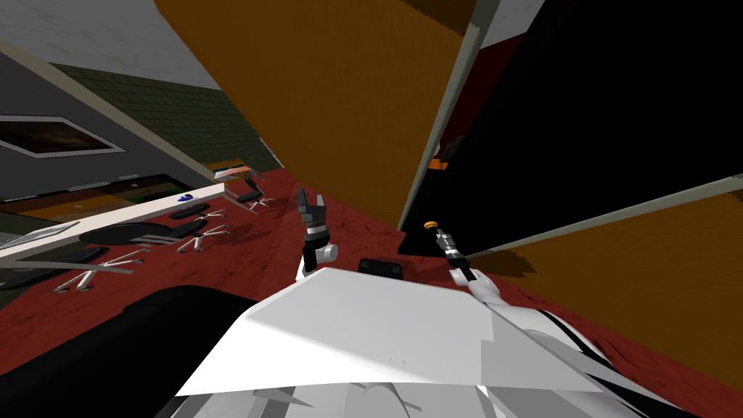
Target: Pull the door open
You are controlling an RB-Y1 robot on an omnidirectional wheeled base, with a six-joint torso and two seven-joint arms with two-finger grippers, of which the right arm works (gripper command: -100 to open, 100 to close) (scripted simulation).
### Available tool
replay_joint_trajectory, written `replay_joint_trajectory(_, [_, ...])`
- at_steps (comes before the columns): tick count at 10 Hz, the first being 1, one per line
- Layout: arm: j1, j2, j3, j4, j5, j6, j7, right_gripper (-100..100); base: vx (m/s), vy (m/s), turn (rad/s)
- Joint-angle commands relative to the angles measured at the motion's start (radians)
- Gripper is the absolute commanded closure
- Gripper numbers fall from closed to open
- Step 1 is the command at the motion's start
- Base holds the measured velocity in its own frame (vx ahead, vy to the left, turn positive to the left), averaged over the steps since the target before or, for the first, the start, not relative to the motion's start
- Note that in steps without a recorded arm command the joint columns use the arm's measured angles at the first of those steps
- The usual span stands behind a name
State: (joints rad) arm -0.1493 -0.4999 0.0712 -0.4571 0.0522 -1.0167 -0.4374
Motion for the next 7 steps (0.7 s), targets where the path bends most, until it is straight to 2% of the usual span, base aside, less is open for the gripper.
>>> replay_joint_trajectory(1, [0.023,-0.008,-0.002,-0.042,-0.001,0.016,-0.003,100,-0.088,-0.031,-0.003])
replay_joint_trajectory(2, [0.045,-0.027,0.012,-0.050,0.008,-0.014,-0.025,100,-0.146,-0.052,0.121])
replay_joint_trajectory(4, [0.053,-0.034,0.017,-0.053,0.011,-0.025,-0.033,100,-0.135,-0.067,0.068])
replay_joint_trajectory(5, [0.051,-0.025,0.017,-0.057,0.011,-0.013,-0.029,100,-0.046,-0.023,0.016])
replay_joint_trajectory(6, [0.071,-0.039,0.022,-0.047,0.013,-0.051,-0.041,100,-0.114,-0.075,0.201])
replay_joint_trajectory(7, [0.071,-0.039,0.022,-0.047,0.013,-0.051,-0.041,100,-0.155,-0.090,0.144])
